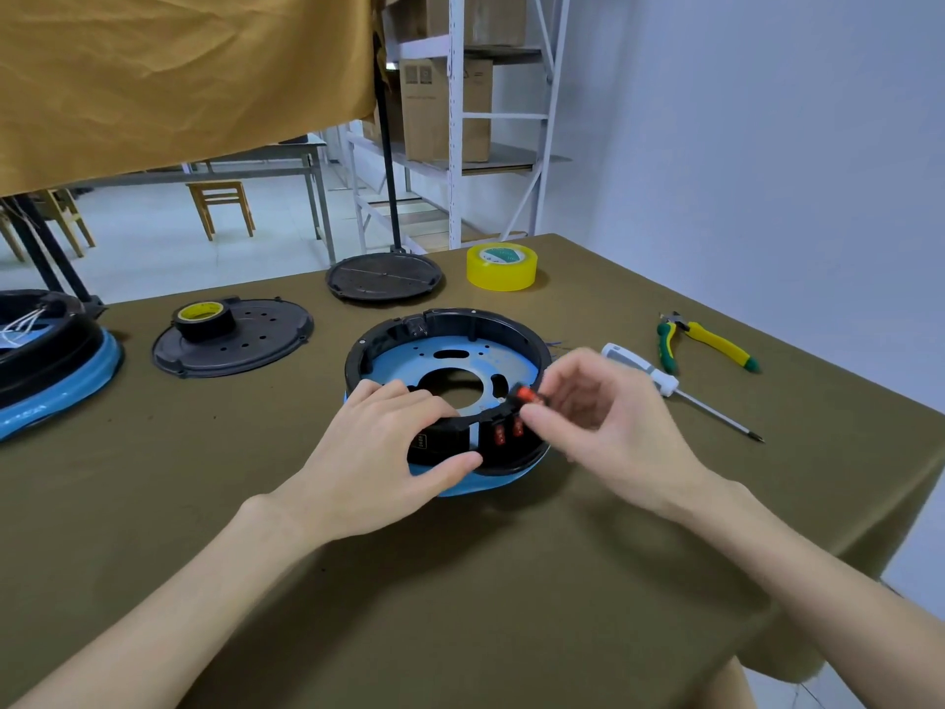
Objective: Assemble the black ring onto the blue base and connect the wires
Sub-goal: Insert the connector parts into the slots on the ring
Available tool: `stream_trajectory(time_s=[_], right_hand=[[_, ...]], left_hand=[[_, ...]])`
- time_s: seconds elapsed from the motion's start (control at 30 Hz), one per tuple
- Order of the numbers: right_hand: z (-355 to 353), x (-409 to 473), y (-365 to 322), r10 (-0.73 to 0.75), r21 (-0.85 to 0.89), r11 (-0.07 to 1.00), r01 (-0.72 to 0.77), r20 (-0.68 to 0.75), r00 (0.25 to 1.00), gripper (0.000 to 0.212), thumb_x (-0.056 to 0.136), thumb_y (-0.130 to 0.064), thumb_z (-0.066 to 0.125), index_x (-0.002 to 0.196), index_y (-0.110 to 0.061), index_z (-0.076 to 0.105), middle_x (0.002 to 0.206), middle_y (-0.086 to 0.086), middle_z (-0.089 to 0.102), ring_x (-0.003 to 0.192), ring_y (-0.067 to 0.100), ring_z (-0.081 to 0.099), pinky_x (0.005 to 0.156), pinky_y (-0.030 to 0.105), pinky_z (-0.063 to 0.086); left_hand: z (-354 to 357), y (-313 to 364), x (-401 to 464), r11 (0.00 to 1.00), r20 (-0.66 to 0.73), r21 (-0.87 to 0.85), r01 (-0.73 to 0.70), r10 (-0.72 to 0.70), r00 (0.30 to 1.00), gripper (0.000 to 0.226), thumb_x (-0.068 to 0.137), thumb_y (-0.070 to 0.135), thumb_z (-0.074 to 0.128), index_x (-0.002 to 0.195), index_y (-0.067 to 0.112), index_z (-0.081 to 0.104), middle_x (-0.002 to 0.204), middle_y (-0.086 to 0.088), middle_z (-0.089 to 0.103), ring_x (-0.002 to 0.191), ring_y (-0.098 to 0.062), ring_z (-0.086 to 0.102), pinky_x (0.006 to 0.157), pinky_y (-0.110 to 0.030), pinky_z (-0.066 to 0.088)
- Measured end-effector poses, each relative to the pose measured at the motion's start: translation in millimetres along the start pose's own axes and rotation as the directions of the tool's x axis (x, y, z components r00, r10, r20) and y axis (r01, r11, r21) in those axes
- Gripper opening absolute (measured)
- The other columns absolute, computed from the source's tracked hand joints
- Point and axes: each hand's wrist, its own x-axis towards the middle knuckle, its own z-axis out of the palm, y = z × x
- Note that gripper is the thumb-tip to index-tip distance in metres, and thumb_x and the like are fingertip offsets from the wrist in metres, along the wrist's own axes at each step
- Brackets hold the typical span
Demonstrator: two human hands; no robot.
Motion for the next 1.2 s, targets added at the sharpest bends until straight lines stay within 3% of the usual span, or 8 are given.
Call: stream_trajectory(time_s=[0.13,0.23,0.3,0.5,0.73,1.0,1.2], right_hand=[[-10,7,-2,0.119,0.178,0.980,-0.089,-0.164,0.979,0.013,0.087,-0.016,0.066,0.092,-0.013,0.054,0.066,0.013,0.068,0.046,0.021,0.056,0.042,0.031,0.046],[-11,7,1,0.133,0.146,0.983,-0.116,-0.120,0.984,0.024,0.092,-0.003,0.061,0.111,-0.017,0.061,0.065,0.014,0.069,0.046,0.023,0.058,0.044,0.030,0.048],[-6,5,3,0.128,0.121,0.986,-0.119,-0.072,0.989,0.027,0.096,0.002,0.060,0.112,-0.018,0.066,0.069,0.013,0.071,0.051,0.023,0.063,0.050,0.030,0.053],[4,-2,5,0.159,0.052,0.986,-0.159,0.005,0.987,0.016,0.099,-0.013,0.066,0.106,-0.020,0.053,0.079,0.006,0.075,0.062,0.023,0.071,0.054,0.027,0.054],[18,-13,2,0.044,-0.139,0.990,-0.026,0.125,0.991,0.021,0.090,-0.021,0.079,0.098,-0.026,0.060,0.080,-0.005,0.070,0.065,0.011,0.063,0.062,0.021,0.051],[31,-17,4,-0.062,-0.265,0.960,0.091,0.118,0.991,0.019,0.091,-0.021,0.077,0.091,-0.022,0.058,0.073,-0.008,0.061,0.064,0.016,0.057,0.057,0.019,0.045],[31,-16,5,-0.069,-0.293,0.952,0.087,0.073,0.995,0.018,0.090,-0.020,0.078,0.090,-0.019,0.061,0.071,-0.008,0.062,0.062,0.018,0.058,0.056,0.028,0.048]], left_hand=[[1,0,0,1.000,0.006,0.015,0.006,-0.006,1.000,0.040,0.095,0.064,0.047,0.106,0.032,0.068,0.089,0.021,0.063,0.082,-0.004,0.046,0.083,-0.027,0.034],[0,1,1,1.000,0.018,0.009,0.013,-0.014,1.000,0.039,0.094,0.062,0.047,0.105,0.032,0.069,0.088,0.020,0.063,0.081,-0.004,0.045,0.082,-0.026,0.033],[-1,0,2,1.000,0.027,0.004,0.013,-0.013,1.000,0.037,0.094,0.062,0.048,0.105,0.033,0.069,0.087,0.022,0.063,0.080,-0.002,0.044,0.079,-0.024,0.033],[3,4,3,1.000,0.035,0.009,0.029,-0.029,0.999,0.036,0.094,0.063,0.048,0.106,0.035,0.068,0.088,0.022,0.064,0.080,-0.004,0.047,0.079,-0.028,0.037],[1,6,2,1.000,0.040,0.014,0.011,-0.011,0.999,0.038,0.090,0.065,0.048,0.109,0.037,0.066,0.089,0.022,0.064,0.081,-0.005,0.049,0.079,-0.031,0.040],[0,7,2,1.000,0.041,0.007,-0.005,0.005,0.999,0.048,0.086,0.074,0.053,0.112,0.036,0.067,0.094,0.024,0.066,0.085,-0.003,0.051,0.081,-0.030,0.040],[0,9,2,1.000,0.042,0.021,0.007,-0.008,0.999,0.044,0.087,0.069,0.053,0.111,0.036,0.066,0.093,0.024,0.065,0.084,-0.003,0.050,0.080,-0.030,0.040]])
